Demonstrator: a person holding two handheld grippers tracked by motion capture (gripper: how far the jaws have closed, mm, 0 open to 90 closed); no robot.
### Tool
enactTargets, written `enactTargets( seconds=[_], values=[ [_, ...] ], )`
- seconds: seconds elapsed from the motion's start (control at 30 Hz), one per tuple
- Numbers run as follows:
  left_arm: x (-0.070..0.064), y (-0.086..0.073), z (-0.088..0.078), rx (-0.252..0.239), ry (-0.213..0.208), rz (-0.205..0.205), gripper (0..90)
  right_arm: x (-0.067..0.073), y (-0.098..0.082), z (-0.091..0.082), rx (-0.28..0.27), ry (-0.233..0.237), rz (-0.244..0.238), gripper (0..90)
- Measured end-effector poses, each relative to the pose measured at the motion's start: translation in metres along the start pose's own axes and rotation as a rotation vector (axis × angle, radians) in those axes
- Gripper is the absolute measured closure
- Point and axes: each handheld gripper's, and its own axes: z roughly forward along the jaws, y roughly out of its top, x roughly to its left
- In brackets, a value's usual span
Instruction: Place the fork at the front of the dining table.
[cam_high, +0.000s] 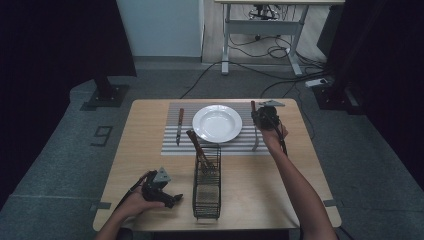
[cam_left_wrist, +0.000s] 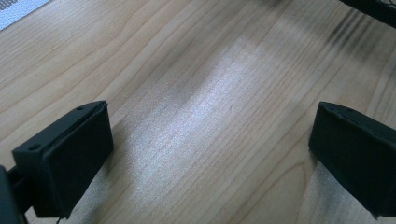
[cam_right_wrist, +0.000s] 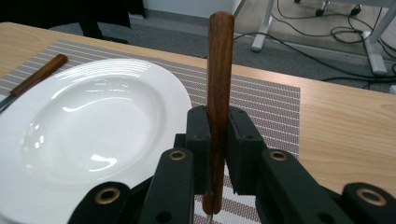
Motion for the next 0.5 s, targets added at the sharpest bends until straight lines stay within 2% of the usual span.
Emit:
enactTargets(
  seconds=[0.5],
  values=[
    [0.0,0.0,0.0,0.001,0.0,0.001,0.0,-0.008,-0.001,0.044,0.083,-0.032,0.039,79.4]
  ],
)
